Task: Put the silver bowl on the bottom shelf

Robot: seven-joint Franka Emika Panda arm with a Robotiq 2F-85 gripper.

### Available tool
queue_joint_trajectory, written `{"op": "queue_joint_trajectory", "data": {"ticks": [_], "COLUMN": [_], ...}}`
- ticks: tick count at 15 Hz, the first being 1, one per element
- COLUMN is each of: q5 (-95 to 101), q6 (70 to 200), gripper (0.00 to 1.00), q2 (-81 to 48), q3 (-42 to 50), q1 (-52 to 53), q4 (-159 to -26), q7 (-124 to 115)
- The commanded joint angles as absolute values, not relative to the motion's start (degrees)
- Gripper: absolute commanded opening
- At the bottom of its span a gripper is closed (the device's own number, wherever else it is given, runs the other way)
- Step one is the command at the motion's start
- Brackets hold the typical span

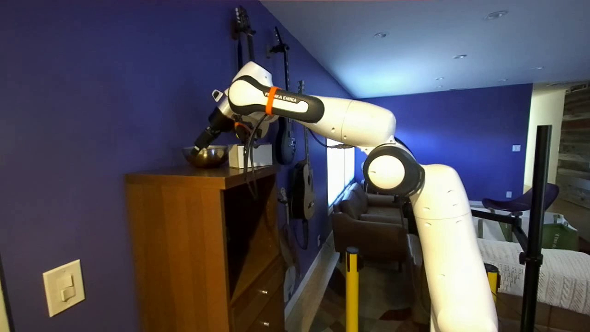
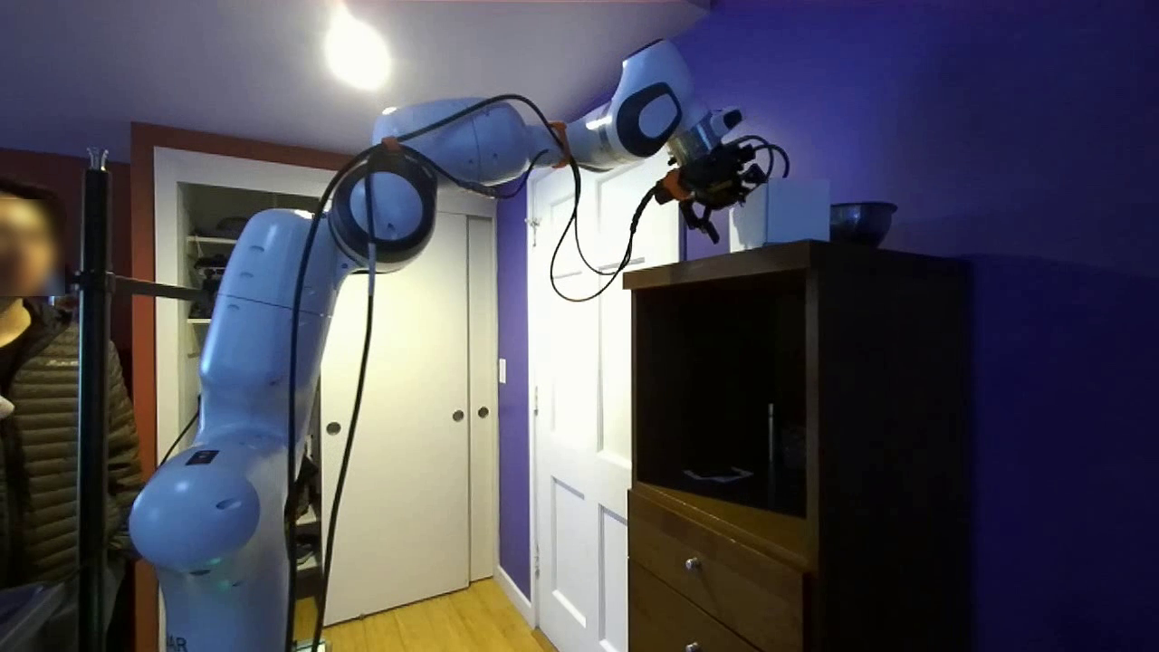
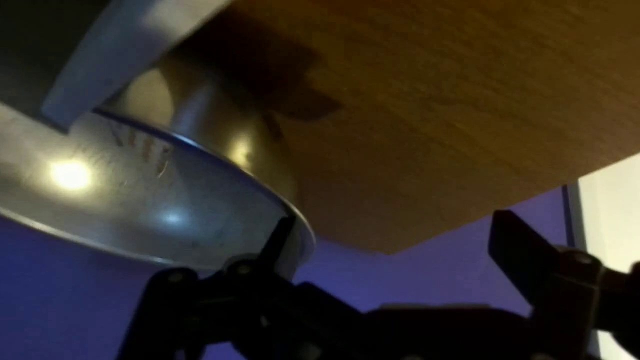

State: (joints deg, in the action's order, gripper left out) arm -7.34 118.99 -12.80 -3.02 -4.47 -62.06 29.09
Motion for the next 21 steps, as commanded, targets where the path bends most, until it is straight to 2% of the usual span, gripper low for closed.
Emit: {"op": "queue_joint_trajectory", "data": {"ticks": [1,7,13,15,17,21], "q5": [-7.2,-2.3,3.4,4.4,5.1,6.3], "q6": [118.6,124.0,118.8,118.9,119.1,119.2], "gripper": [1.0,1.0,0.99,0.74,0.62,0.32], "q2": [-13.7,-13.3,-15.0,-15.8,-16.4,-16.9], "q3": [-3.0,-2.3,-2.2,-2.2,-2.1,-1.4], "q1": [-4.4,-3.5,-3.4,-3.6,-3.8,-3.9], "q4": [-61.3,-60.4,-60.0,-60.2,-60.2,-60.0], "q7": [29.3,26.9,27.1,27.4,27.3,26.9]}}
